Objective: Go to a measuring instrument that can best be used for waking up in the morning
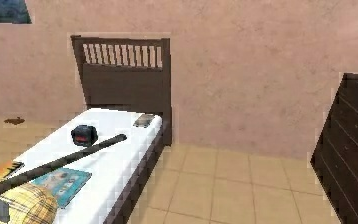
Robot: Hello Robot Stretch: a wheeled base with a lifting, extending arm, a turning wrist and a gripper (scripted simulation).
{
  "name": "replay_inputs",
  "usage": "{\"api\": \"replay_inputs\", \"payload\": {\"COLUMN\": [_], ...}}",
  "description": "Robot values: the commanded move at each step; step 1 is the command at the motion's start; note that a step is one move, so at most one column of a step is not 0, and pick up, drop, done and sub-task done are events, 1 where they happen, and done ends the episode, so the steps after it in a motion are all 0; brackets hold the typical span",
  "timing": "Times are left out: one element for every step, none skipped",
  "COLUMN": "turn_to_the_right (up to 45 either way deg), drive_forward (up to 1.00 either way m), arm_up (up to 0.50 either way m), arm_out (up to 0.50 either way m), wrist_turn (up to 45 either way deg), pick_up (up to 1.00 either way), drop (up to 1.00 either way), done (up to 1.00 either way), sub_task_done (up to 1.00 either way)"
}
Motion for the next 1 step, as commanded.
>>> {"api": "replay_inputs", "payload": {"turn_to_the_right": [45.0], "drive_forward": [0.0], "arm_up": [0.0], "arm_out": [0.0], "wrist_turn": [0.0], "pick_up": [0.0], "drop": [0.0], "done": [0.0], "sub_task_done": [0.0]}}
